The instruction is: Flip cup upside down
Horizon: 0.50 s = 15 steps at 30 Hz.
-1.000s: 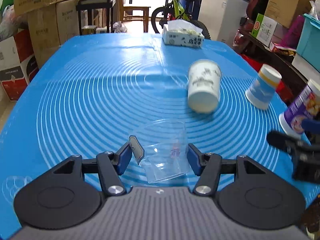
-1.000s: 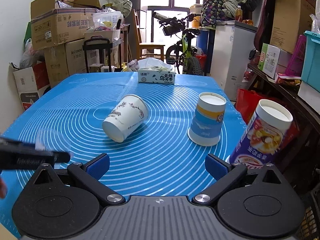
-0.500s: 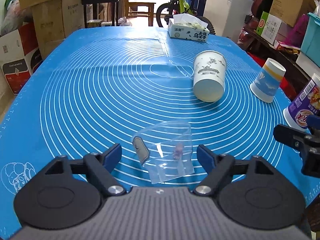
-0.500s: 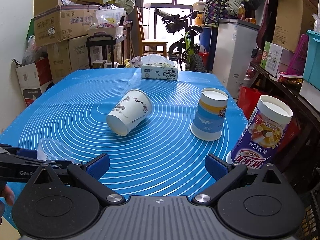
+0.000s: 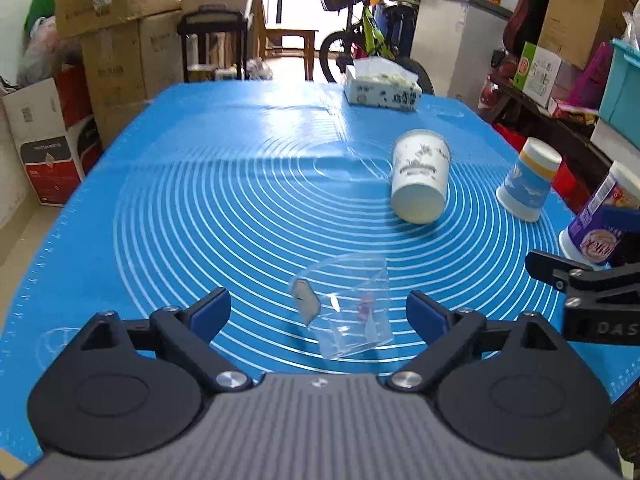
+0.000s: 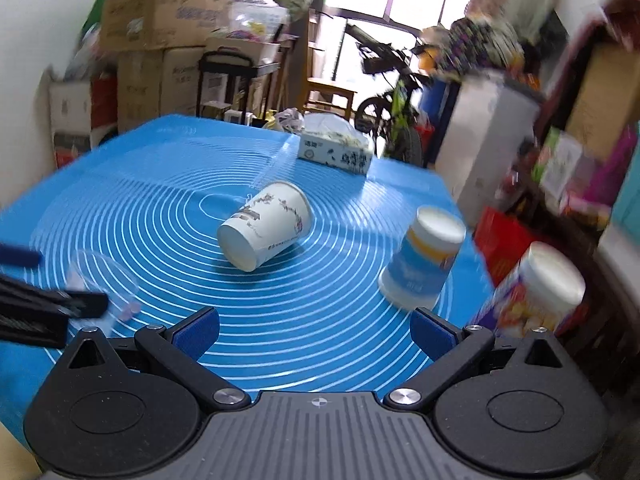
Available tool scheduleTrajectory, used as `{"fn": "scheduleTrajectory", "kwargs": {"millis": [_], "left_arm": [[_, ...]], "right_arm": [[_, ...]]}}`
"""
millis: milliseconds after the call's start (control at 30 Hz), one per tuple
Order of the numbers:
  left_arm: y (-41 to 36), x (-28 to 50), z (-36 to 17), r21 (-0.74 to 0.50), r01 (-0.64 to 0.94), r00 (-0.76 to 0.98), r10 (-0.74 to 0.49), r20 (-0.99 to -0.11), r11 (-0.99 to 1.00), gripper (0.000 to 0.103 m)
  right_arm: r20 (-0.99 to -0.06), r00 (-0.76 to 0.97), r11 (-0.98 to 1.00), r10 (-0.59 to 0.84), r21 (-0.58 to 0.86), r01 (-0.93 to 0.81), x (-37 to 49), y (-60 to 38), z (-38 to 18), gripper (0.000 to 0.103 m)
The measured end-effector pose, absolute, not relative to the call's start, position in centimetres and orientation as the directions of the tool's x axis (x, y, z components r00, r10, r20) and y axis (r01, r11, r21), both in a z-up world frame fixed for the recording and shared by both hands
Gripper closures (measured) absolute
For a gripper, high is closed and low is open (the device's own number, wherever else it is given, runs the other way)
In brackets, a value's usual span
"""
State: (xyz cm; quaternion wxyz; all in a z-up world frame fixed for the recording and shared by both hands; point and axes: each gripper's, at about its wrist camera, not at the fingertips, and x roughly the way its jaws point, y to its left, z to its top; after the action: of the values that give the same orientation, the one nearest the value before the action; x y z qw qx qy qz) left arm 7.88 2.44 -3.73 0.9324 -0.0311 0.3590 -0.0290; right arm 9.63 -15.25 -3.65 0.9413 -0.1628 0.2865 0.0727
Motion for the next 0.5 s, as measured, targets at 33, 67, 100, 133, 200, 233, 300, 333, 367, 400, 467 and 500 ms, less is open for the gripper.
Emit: {"fn": "scheduleTrajectory", "kwargs": {"millis": [33, 67, 100, 133, 200, 233, 300, 333, 367, 400, 467, 500], "left_arm": [[2.7, 7.7, -3.4, -0.085, 0.026, 0.747, -0.075, -0.660, 0.996, 0.009], [3.0, 7.5, -3.0, -0.087, 0.019, 0.755, -0.072, -0.651, 0.996, 0.009], [3.3, 7.2, -2.7, -0.087, 0.010, 0.765, -0.064, -0.641, 0.996, 0.009], [3.6, 7.1, -2.4, -0.084, -0.001, 0.775, -0.052, -0.630, 0.997, 0.009], [4.4, 6.7, -2.0, -0.071, -0.030, 0.793, -0.020, -0.609, 0.997, 0.007], [4.9, 6.7, -1.9, -0.064, -0.046, 0.799, -0.002, -0.601, 0.997, 0.006], [6.0, 6.6, -1.9, -0.055, -0.085, 0.805, 0.036, -0.593, 0.995, 0.005], [6.6, 6.6, -2.0, -0.054, -0.105, 0.804, 0.053, -0.593, 0.993, 0.005], [7.3, 6.6, -2.1, -0.056, -0.125, 0.801, 0.067, -0.595, 0.991, 0.005], [7.9, 6.6, -2.2, -0.060, -0.144, 0.798, 0.080, -0.598, 0.988, 0.005], [9.1, 6.5, -2.4, -0.067, -0.180, 0.794, 0.104, -0.599, 0.981, 0.005], [9.6, 6.5, -2.5, -0.068, -0.195, 0.793, 0.117, -0.598, 0.978, 0.005]], "right_arm": [[-0.554, 0.832, 0.920, 0.038, -0.305, -0.245, 9.6, -14.8, -3.4, 0.000], [-0.546, 0.837, 0.901, 0.033, -0.346, -0.261, 9.6, -14.2, -3.1, 0.000], [-0.538, 0.842, 0.878, 0.030, -0.389, -0.280, 9.6, -13.6, -2.7, 0.000], [-0.529, 0.848, 0.850, 0.028, -0.434, -0.299, 9.6, -12.9, -2.5, 0.000], [-0.501, 0.865, 0.765, 0.028, -0.546, -0.341, 9.4, -11.2, -2.2, 0.000], [-0.477, 0.878, 0.706, 0.033, -0.611, -0.358, 9.2, -10.3, -2.2, 0.000], [-0.421, 0.906, 0.565, 0.041, -0.738, -0.369, 8.7, -8.3, -2.3, 0.000], [-0.397, 0.916, 0.484, 0.050, -0.793, -0.370, 8.4, -7.3, -2.4, 0.000], [-0.380, 0.923, 0.401, 0.063, -0.837, -0.372, 8.2, -6.5, -2.6, 0.000], [-0.361, 0.929, 0.300, 0.078, -0.880, -0.367, 7.9, -5.5, -2.9, 0.000], [-0.299, 0.948, 0.062, 0.111, -0.950, -0.307, 7.3, -4.0, -4.3, 0.000], [-0.261, 0.955, -0.073, 0.140, -0.965, -0.253, 6.8, -3.3, -5.2, 0.000]]}}
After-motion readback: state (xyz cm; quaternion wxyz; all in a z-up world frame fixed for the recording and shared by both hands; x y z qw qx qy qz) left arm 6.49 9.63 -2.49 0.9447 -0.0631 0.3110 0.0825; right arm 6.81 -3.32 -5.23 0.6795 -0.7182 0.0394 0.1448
